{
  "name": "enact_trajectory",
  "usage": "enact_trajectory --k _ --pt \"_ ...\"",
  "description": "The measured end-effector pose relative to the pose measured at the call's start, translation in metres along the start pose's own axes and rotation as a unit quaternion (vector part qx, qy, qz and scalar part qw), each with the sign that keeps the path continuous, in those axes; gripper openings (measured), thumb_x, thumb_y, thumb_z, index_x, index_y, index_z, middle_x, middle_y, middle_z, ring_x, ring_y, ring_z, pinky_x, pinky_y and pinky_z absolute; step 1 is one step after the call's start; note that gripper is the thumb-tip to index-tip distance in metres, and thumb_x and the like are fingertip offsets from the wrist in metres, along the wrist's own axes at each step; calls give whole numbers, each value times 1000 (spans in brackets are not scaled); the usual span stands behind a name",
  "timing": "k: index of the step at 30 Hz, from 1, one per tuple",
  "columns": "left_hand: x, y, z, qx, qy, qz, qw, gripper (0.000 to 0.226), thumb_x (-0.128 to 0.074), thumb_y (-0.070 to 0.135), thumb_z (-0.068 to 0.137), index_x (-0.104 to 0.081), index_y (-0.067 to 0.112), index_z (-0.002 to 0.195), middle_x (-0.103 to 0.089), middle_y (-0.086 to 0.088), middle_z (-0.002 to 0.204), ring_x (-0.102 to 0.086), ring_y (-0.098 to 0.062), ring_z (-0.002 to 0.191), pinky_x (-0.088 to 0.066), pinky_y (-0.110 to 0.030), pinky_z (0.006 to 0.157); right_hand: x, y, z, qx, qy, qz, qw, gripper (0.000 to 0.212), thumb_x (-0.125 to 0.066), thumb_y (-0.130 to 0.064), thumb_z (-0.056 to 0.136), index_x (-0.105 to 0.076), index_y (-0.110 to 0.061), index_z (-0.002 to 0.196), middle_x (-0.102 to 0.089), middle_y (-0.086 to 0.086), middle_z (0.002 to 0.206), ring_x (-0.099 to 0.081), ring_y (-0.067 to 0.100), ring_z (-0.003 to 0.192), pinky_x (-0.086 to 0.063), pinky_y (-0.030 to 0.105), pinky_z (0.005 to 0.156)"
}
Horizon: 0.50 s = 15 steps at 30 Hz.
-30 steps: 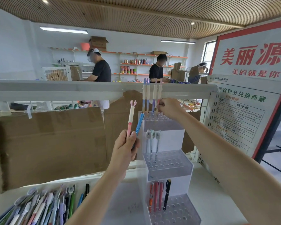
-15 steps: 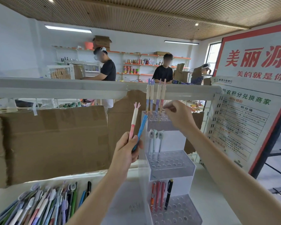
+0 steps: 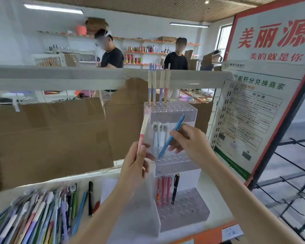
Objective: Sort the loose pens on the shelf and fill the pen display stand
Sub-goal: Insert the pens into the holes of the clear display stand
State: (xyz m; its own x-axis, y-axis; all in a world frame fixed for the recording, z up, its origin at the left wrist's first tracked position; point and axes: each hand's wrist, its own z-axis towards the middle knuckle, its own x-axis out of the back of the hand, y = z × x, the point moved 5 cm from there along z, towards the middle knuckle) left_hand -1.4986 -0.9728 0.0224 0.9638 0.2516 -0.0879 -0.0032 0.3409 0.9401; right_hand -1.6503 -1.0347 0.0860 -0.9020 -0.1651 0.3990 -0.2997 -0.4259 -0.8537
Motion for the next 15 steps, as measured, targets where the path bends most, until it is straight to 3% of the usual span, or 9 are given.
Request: enact_trajectory --k 3,5,10,15 --pt "10 -12 -11 -6 17 4 1000 23 -38 30 98 -55 14 94 -38 4 55 -28 -5 47 -25 -11 43 13 21 -19 -6 12 -41 999 16 -59 -15 91 -57 -5 79 -70 2 65 -67 12 55 -52 18 51" --pt "16 -20 -18 7 36 -13 999 25 -40 32 96 -56 15 88 -29 2 57 -24 -4 46 -23 -11 41 17 38 -34 -7 6 -82 997 15 -62 -15 89 -60 -4 79 -69 1 61 -66 10 53 -52 17 50" --pt "11 -31 -31 51 29 -67 996 34 -37 41 90 -54 12 85 -32 7 53 -22 -3 40 -20 -12 37 7 88 -56 -68 -11 -168 983 15 -61 -14 90 -62 -2 81 -70 7 69 -68 11 58 -58 31 63" --pt "-1 -34 -37 45 18 -61 997 30 -34 27 100 -54 12 81 -33 6 54 -26 -2 41 -21 -10 38 -3 112 -65 -85 3 -164 983 12 -59 -14 92 -57 -10 81 -67 5 73 -60 -7 49 -44 5 51"
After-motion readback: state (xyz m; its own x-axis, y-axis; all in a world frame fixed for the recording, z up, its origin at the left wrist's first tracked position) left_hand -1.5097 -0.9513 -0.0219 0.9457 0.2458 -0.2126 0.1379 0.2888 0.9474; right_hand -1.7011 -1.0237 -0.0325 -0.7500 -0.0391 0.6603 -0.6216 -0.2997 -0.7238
